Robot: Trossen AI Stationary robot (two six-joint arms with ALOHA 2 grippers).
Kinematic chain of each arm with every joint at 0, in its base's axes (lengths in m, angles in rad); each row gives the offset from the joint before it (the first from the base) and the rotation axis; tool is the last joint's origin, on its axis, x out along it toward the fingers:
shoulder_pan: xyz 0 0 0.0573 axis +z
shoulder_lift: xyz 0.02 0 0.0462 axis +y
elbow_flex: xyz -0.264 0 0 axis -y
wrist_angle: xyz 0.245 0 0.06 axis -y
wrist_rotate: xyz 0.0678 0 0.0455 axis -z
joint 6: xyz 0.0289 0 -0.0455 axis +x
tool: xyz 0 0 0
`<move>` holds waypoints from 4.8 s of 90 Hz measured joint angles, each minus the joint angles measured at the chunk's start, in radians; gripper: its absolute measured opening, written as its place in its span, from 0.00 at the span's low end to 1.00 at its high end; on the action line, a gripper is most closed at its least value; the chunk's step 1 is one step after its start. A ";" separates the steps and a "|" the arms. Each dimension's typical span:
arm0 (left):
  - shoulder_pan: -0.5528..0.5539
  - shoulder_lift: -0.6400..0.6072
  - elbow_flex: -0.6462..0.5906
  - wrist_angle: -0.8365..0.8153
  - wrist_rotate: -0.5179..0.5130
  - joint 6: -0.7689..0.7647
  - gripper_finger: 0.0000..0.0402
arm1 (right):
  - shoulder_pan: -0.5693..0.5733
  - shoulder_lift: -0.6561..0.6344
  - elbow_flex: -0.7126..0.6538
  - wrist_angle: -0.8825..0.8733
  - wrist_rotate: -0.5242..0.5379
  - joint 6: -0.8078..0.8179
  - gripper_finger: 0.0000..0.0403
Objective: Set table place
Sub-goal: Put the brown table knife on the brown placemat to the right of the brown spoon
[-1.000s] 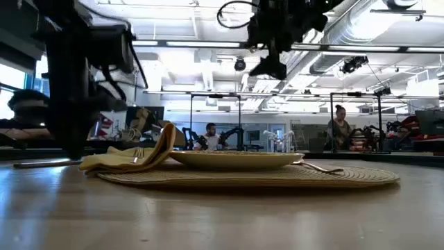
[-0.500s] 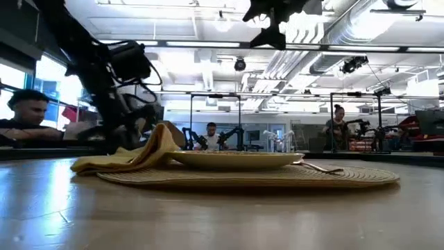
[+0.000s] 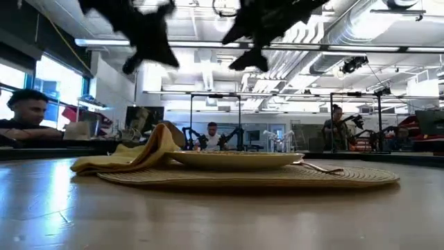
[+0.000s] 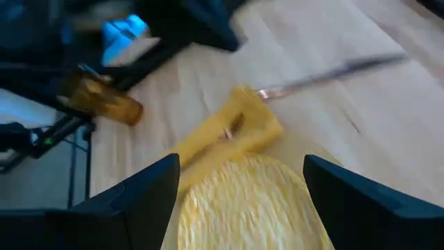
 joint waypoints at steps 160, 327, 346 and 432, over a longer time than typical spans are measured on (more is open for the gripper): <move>-0.063 -0.311 0.086 -0.270 -0.070 0.032 0.00 | 0.109 0.953 0.916 -0.229 0.340 0.250 0.00; -0.063 -0.310 0.086 -0.287 -0.065 -0.038 0.00 | 0.085 0.928 0.917 -0.124 0.266 0.226 0.00; -0.064 -0.310 0.086 -0.297 -0.063 -0.038 0.00 | 0.085 0.980 0.918 -0.120 0.291 0.286 0.00; -0.063 -0.310 0.086 -0.298 -0.126 -0.040 0.00 | 0.087 0.886 0.916 -1.073 0.577 -0.141 0.00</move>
